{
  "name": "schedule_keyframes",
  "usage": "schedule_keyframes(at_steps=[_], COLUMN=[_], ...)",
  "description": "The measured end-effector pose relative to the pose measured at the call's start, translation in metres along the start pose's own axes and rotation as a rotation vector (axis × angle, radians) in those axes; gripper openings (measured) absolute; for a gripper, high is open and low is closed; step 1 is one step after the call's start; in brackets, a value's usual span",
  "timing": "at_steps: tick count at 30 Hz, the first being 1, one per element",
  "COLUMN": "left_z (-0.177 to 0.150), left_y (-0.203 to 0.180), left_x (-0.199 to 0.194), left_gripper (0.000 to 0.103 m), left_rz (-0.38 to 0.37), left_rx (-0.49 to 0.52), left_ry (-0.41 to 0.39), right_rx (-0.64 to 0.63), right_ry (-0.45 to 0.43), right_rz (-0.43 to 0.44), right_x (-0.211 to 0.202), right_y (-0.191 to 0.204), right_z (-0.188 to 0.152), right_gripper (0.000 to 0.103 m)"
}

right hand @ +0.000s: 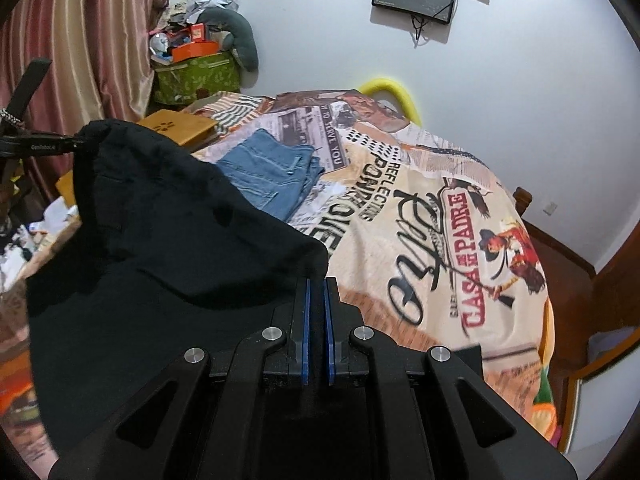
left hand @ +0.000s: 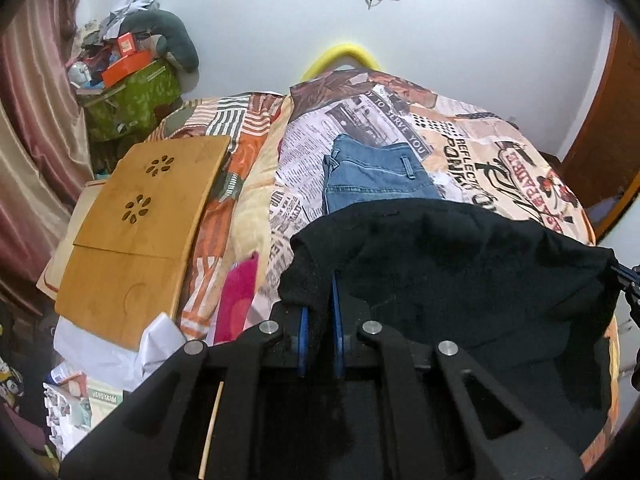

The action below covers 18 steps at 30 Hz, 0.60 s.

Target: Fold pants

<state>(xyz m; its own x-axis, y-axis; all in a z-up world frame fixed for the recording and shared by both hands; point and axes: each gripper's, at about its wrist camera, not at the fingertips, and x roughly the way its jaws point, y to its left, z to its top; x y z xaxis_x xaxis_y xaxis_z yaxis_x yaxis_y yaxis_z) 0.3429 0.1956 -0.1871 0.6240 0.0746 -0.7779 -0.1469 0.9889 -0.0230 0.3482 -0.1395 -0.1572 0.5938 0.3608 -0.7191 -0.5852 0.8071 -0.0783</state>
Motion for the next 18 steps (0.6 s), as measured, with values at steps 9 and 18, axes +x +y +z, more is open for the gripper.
schedule_keyframes(at_steps=[9, 18], left_z=[-0.045, -0.114], left_y=[0.014, 0.040], left_x=[-0.047, -0.066], left_gripper=[0.010, 0.010], left_rz=[-0.007, 0.011], left_rx=[-0.020, -0.061], left_ry=[-0.007, 0.037], right_rx=[0.023, 0.060], right_ry=[0.007, 0.065], right_rz=[0.037, 0.086], right_x=[-0.045, -0.063], right_y=[0.032, 0.069], right_z=[-0.035, -0.092], right_gripper=[0.005, 0.005])
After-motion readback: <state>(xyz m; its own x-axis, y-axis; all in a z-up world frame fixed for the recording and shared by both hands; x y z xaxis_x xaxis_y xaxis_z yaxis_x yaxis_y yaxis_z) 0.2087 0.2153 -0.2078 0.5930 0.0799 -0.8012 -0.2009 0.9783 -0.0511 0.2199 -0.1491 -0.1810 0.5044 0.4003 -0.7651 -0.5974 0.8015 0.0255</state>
